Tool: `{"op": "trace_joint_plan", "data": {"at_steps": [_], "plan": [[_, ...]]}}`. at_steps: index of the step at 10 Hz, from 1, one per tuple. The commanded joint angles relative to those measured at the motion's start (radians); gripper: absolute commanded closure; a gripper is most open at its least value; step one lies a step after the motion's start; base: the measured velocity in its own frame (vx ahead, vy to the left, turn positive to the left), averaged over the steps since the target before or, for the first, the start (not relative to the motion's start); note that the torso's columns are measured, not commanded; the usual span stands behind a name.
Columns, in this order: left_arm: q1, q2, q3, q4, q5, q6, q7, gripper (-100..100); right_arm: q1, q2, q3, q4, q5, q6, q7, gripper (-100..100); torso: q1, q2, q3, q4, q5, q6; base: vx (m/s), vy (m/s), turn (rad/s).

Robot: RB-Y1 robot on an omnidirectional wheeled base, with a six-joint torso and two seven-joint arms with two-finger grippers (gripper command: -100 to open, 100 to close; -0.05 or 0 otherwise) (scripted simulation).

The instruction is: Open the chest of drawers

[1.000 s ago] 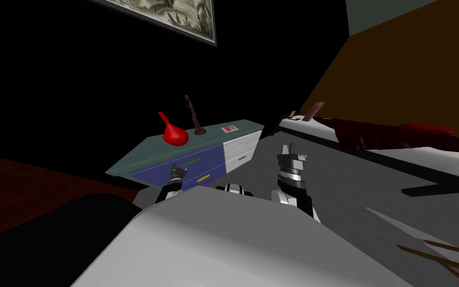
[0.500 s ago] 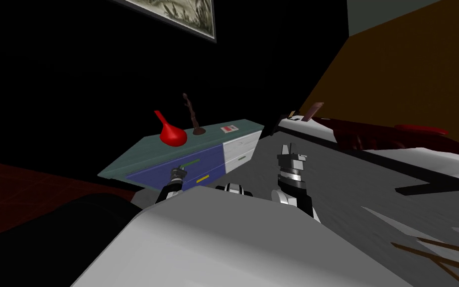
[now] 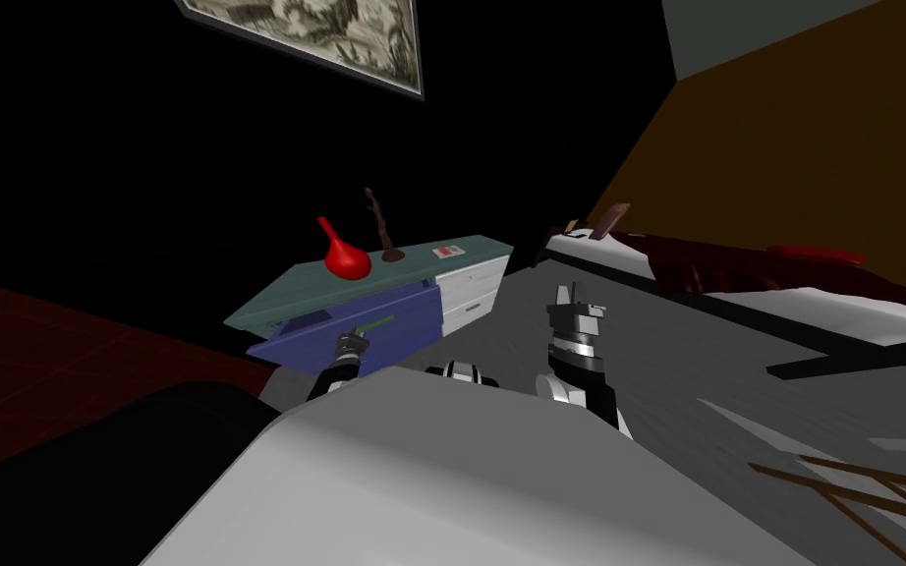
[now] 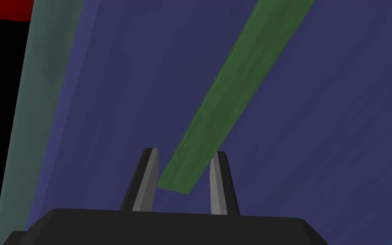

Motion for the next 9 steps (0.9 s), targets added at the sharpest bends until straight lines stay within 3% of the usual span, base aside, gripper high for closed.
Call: {"op": "trace_joint_plan", "data": {"at_steps": [1,5,6,9], "plan": [[0.009,-0.001,-0.003,-0.014,0.000,-0.010,0.000,100,0.000,0.000,0.000,0.000,0.000,0.000,0.000,0,0.000,0.001,0.000,-0.001,0.002,0.000,-0.125,-0.084,0.011],[0.019,-0.007,-0.013,-0.022,-0.001,-0.011,-0.001,100,0.000,0.000,0.000,0.000,0.000,0.000,0.000,0,-0.004,0.007,0.004,0.001,-0.001,-0.001,-0.130,-0.097,0.006],[0.053,-0.007,-0.009,-0.063,0.010,0.014,0.007,-100,0.000,0.000,0.000,0.000,0.000,0.000,0.000,0,0.000,0.002,0.001,0.000,0.000,-0.001,0.009,-0.015,-0.020],[0.099,-0.005,0.003,-0.131,0.027,0.048,0.021,-100,0.000,0.000,0.000,0.000,0.000,0.000,0.000,0,0.005,-0.005,-0.001,-0.005,0.008,0.002,0.035,-0.001,-0.013]]}}
